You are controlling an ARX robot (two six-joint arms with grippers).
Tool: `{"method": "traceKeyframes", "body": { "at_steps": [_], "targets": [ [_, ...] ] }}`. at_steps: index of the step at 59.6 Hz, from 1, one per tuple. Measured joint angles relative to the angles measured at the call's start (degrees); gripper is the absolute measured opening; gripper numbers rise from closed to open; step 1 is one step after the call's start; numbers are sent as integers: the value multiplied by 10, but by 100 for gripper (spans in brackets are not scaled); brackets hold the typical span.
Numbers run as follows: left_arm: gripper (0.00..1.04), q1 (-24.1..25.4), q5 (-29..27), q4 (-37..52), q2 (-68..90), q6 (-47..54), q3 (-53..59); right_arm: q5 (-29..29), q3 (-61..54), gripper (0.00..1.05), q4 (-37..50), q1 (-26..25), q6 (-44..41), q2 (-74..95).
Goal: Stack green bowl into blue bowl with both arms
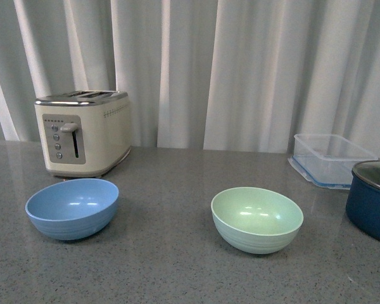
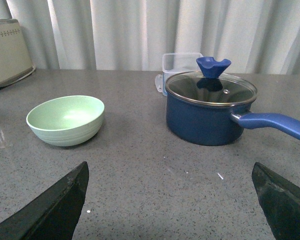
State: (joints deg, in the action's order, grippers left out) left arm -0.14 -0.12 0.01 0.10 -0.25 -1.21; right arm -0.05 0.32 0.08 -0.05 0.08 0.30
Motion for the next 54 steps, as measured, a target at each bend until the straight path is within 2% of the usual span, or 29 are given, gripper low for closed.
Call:
{"method": "traceKeyframes", "body": {
  "at_steps": [20, 22, 26, 28, 31, 38, 41, 54],
  "targets": [
    [98, -1, -5, -1, 1, -2, -1, 0, 0, 95, 0, 0, 0, 0],
    [98, -15, -54, -42, 23, -22, -14, 0, 0, 95, 0, 0, 0, 0],
    [98, -46, -196, -203, 153, -87, -89, 0, 0, 95, 0, 0, 0, 0],
    [98, -37, -218, -228, 218, -108, -107, -1, 0, 95, 0, 0, 0, -1],
    [98, -20, -205, -204, 272, -115, -119, 0, 0, 95, 0, 0, 0, 0],
    [98, 29, -131, -91, 406, -112, -191, 0, 0, 95, 0, 0, 0, -1],
    [98, 42, -101, -77, 462, -113, -230, 0, 0, 95, 0, 0, 0, -1],
    [98, 53, -82, -59, 643, -109, -359, 0, 0, 95, 0, 0, 0, -1]
  ]
}}
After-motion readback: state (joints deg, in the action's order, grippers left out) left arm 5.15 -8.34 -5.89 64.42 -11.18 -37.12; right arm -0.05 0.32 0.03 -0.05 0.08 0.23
